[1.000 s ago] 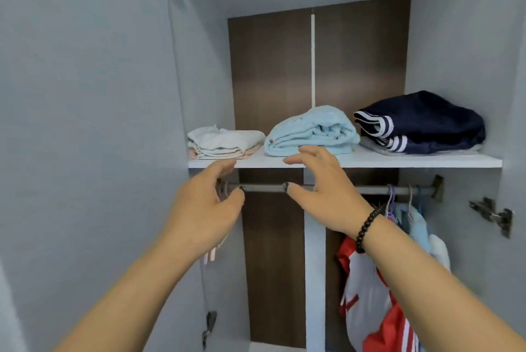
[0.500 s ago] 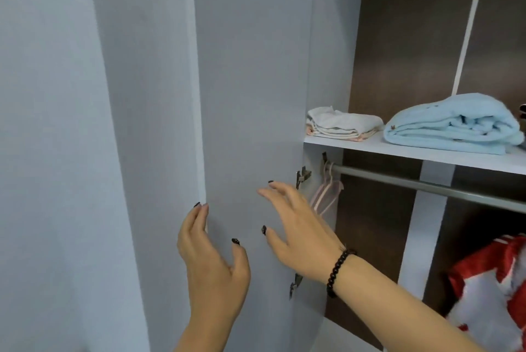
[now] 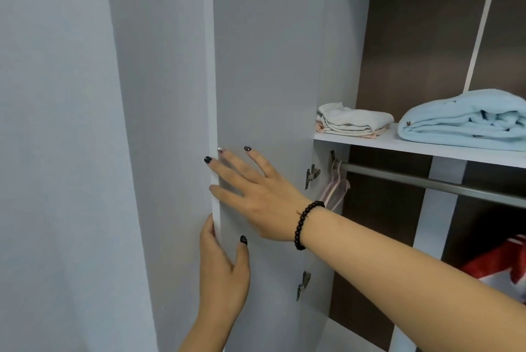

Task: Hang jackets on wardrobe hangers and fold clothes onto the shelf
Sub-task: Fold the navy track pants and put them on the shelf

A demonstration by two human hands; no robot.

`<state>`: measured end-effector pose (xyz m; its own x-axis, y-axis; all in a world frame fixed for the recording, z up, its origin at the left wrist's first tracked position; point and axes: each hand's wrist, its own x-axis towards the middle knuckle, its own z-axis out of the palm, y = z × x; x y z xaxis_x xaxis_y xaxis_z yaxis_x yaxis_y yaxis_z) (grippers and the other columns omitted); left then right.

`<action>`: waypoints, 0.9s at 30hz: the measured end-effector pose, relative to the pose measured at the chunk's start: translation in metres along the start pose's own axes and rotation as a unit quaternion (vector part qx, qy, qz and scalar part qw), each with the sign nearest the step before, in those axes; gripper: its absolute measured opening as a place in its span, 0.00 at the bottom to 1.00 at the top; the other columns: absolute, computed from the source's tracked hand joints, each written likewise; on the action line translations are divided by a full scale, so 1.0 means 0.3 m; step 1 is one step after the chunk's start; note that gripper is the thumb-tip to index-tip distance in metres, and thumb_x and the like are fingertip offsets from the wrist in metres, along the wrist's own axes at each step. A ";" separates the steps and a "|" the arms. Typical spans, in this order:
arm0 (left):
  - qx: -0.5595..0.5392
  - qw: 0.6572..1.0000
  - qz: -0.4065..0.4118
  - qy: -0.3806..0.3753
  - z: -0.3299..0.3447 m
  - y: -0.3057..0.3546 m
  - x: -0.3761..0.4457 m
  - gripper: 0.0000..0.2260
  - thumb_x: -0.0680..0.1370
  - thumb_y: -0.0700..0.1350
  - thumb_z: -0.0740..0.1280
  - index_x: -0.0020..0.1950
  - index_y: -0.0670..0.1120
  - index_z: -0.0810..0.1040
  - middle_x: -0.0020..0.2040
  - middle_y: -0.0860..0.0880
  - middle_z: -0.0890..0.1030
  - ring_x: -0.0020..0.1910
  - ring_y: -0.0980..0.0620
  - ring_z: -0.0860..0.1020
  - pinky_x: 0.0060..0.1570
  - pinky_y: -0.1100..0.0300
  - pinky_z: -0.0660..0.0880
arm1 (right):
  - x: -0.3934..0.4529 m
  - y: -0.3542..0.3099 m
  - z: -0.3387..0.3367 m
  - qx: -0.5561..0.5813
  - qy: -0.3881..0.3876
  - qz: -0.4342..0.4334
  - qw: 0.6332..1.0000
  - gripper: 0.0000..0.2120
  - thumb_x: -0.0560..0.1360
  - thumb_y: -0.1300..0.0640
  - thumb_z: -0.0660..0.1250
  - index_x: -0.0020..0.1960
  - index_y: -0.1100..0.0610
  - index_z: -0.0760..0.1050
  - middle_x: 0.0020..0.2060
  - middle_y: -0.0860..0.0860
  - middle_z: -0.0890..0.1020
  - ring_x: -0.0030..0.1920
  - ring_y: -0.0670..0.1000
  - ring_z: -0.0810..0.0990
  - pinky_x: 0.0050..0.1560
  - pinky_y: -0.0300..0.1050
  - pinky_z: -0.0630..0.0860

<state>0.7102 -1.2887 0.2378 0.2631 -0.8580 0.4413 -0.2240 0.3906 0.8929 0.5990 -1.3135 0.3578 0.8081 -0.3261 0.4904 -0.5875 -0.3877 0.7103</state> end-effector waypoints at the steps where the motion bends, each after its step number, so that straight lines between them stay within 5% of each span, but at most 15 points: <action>1: -0.002 1.000 -0.001 0.008 0.006 -0.006 0.001 0.27 0.79 0.43 0.65 0.75 0.53 0.59 0.70 0.53 0.69 0.67 0.53 0.71 0.67 0.47 0.71 | 0.000 0.004 0.006 -0.011 0.004 -0.001 1.000 0.28 0.66 0.66 0.64 0.66 0.56 0.72 0.74 0.59 0.62 0.75 0.61 0.55 0.73 0.63 0.47; 7: -0.020 0.999 -0.017 0.026 0.047 0.013 -0.049 0.23 0.82 0.50 0.58 0.75 0.54 0.56 0.73 0.51 0.66 0.70 0.50 0.69 0.67 0.46 0.70 | -0.076 0.022 0.016 -0.052 -0.007 0.012 0.999 0.38 0.65 0.71 0.57 0.74 0.51 0.62 0.77 0.54 0.56 0.76 0.61 0.52 0.71 0.68 0.43; 11: -0.023 0.999 -0.003 0.023 0.081 0.060 -0.123 0.18 0.82 0.51 0.55 0.72 0.52 0.62 0.64 0.56 0.71 0.60 0.53 0.75 0.57 0.54 0.75 | -0.161 0.053 -0.009 -0.074 -0.009 0.015 0.997 0.41 0.66 0.73 0.55 0.75 0.48 0.58 0.77 0.51 0.54 0.77 0.60 0.51 0.70 0.68 0.45; 13: -0.019 1.000 0.000 0.022 0.105 0.074 -0.162 0.17 0.82 0.50 0.55 0.71 0.53 0.63 0.65 0.56 0.71 0.62 0.53 0.74 0.60 0.52 0.74 | -0.218 0.068 -0.030 -0.073 -0.008 0.020 0.997 0.41 0.66 0.73 0.55 0.76 0.47 0.57 0.77 0.51 0.53 0.77 0.60 0.51 0.70 0.67 0.46; 16: 0.016 1.000 -0.008 -0.006 0.151 0.098 -0.206 0.23 0.81 0.46 0.60 0.76 0.56 0.60 0.71 0.55 0.68 0.69 0.51 0.69 0.66 0.48 0.71 | -0.316 0.102 -0.072 -0.073 -0.012 0.019 0.997 0.44 0.65 0.72 0.61 0.76 0.47 0.55 0.77 0.51 0.51 0.76 0.60 0.50 0.70 0.67 0.49; 22: -0.002 0.992 0.052 -0.119 0.194 0.137 -0.235 0.30 0.71 0.46 0.75 0.66 0.65 0.66 0.61 0.58 0.76 0.56 0.54 0.78 0.56 0.63 0.76 | -0.521 0.173 -0.179 -0.081 -0.055 0.045 0.994 0.48 0.63 0.68 0.72 0.76 0.48 0.54 0.77 0.53 0.51 0.76 0.60 0.52 0.68 0.67 0.54; 25: 0.012 0.978 0.067 -0.195 0.251 0.150 -0.201 0.42 0.65 0.52 0.77 0.68 0.70 0.53 0.62 0.65 0.70 0.52 0.59 0.78 0.45 0.72 0.76 | -0.609 0.197 -0.227 -0.082 -0.102 0.071 0.989 0.48 0.63 0.64 0.73 0.77 0.47 0.53 0.77 0.53 0.51 0.76 0.60 0.51 0.69 0.70 0.56; 27: 0.035 0.968 0.085 -0.234 0.307 0.149 -0.180 0.50 0.62 0.57 0.77 0.71 0.69 0.45 0.69 0.63 0.63 0.57 0.62 0.75 0.50 0.69 0.75 | -0.664 0.211 -0.258 -0.072 -0.133 0.091 0.984 0.48 0.64 0.61 0.74 0.77 0.48 0.52 0.77 0.54 0.50 0.76 0.60 0.51 0.70 0.68 0.54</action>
<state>0.5997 -1.2556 0.2456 -0.2331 -0.8473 0.4772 -0.2937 0.5291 0.7961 0.4041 -1.2064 0.3442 0.6398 -0.6006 0.4796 -0.6936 -0.1824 0.6968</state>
